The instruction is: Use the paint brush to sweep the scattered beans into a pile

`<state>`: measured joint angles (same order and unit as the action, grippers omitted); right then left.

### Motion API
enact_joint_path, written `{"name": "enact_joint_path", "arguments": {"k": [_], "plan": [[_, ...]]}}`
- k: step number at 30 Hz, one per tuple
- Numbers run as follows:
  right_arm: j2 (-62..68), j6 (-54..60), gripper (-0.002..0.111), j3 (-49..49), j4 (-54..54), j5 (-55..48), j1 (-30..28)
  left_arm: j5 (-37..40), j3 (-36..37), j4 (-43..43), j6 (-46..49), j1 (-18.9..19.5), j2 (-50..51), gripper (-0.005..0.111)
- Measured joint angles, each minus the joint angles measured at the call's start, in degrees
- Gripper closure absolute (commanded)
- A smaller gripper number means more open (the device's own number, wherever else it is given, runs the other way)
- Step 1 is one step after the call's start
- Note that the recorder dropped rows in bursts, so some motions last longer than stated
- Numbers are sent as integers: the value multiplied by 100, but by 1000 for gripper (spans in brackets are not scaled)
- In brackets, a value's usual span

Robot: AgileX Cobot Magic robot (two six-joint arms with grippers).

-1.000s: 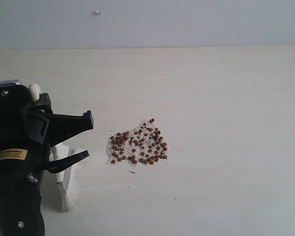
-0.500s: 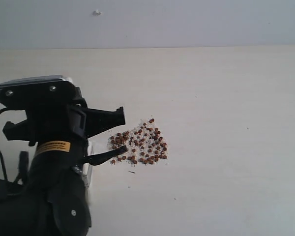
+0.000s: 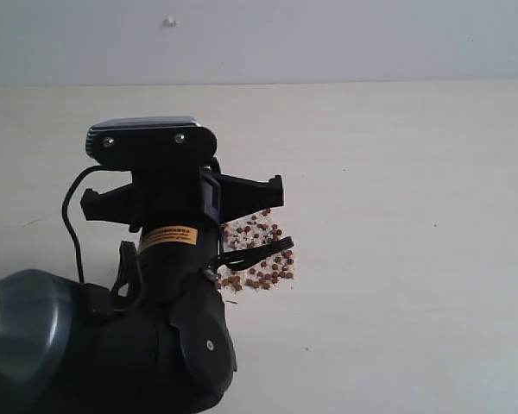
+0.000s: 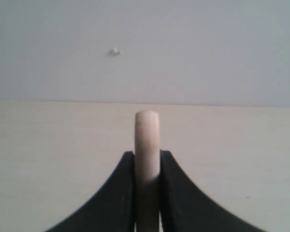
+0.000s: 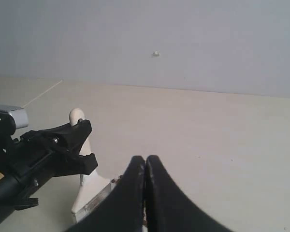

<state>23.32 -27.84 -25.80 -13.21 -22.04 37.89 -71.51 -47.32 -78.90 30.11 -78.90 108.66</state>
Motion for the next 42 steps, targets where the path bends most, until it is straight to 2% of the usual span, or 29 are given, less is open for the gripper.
{"name": "enact_joint_path", "arguments": {"k": [13, 28, 35, 38, 42], "plan": [[0, 0, 108, 0, 0, 0, 0, 104, -68, 55, 398, 0, -28, 107], [0, 0, 108, 0, 0, 0, 0, 187, -68, 542, 780, 0, -583, 107], [0, 0, 108, 0, 0, 0, 0, 249, -68, 565, 1454, 0, -932, 107], [0, 0, 108, 0, 0, 0, 0, 249, -68, 605, 1607, 97, -1083, 107], [0, 0, 108, 0, 0, 0, 0, 249, -68, 627, 1731, 534, -1140, 107]]}}
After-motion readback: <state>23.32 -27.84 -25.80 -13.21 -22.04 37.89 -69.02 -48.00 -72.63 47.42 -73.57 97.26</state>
